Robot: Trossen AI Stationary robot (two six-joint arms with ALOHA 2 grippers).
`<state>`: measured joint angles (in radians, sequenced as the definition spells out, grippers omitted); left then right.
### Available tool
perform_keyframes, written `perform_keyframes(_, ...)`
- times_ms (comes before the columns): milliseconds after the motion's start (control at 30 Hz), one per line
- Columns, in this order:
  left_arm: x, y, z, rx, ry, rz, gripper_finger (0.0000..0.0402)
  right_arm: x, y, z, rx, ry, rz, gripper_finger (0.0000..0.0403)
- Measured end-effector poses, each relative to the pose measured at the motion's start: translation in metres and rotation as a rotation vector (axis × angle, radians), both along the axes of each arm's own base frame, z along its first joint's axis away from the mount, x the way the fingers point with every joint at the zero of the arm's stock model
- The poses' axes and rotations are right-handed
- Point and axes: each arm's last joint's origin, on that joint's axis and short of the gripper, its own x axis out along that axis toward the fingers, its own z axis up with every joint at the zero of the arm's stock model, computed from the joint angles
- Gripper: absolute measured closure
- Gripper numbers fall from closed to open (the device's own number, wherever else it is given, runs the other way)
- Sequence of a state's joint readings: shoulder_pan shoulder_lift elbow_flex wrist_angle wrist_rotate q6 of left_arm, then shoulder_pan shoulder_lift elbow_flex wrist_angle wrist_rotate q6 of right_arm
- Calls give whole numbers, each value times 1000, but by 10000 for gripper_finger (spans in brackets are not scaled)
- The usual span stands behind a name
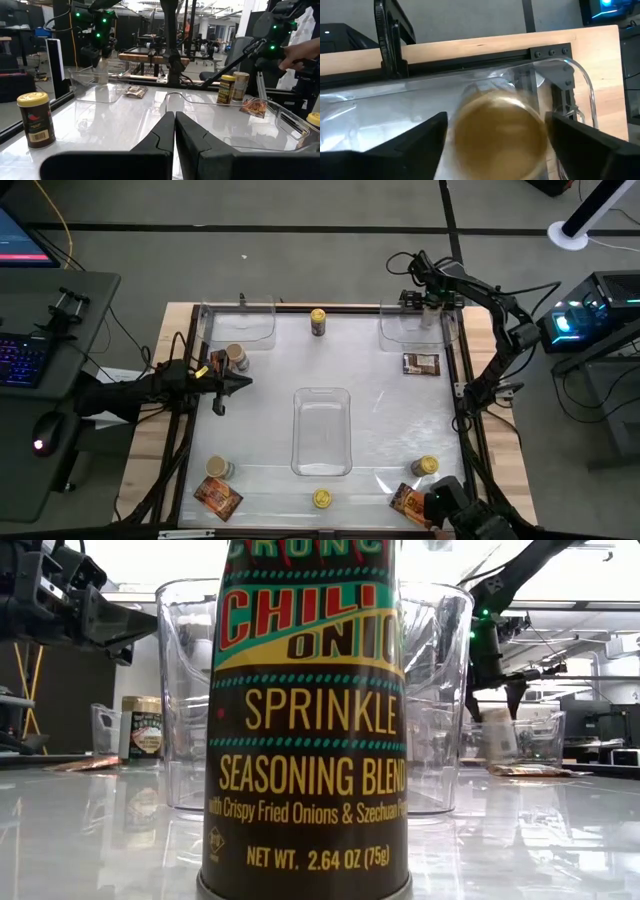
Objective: Sort spices by type
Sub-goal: Put the top right brown seasoning bottle into the right transparent bin
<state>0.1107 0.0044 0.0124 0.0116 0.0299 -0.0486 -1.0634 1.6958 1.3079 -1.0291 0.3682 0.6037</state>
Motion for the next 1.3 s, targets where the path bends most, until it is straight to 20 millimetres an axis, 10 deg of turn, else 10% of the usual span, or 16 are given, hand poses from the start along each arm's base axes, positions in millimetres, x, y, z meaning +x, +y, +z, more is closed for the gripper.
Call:
perform_keyframes(733,0,0,0,0,0,0,399,-6,17,47,-152,-164,67,50)
perform_keyframes(900,0,0,0,0,0,0,399,6,21,48,-144,-231,129,133)
perform_keyframes(1133,0,0,0,0,0,0,398,30,19,30,-86,-240,234,380)
perform_keyframes(1300,0,0,0,0,0,0,399,31,15,10,5,-172,203,386)
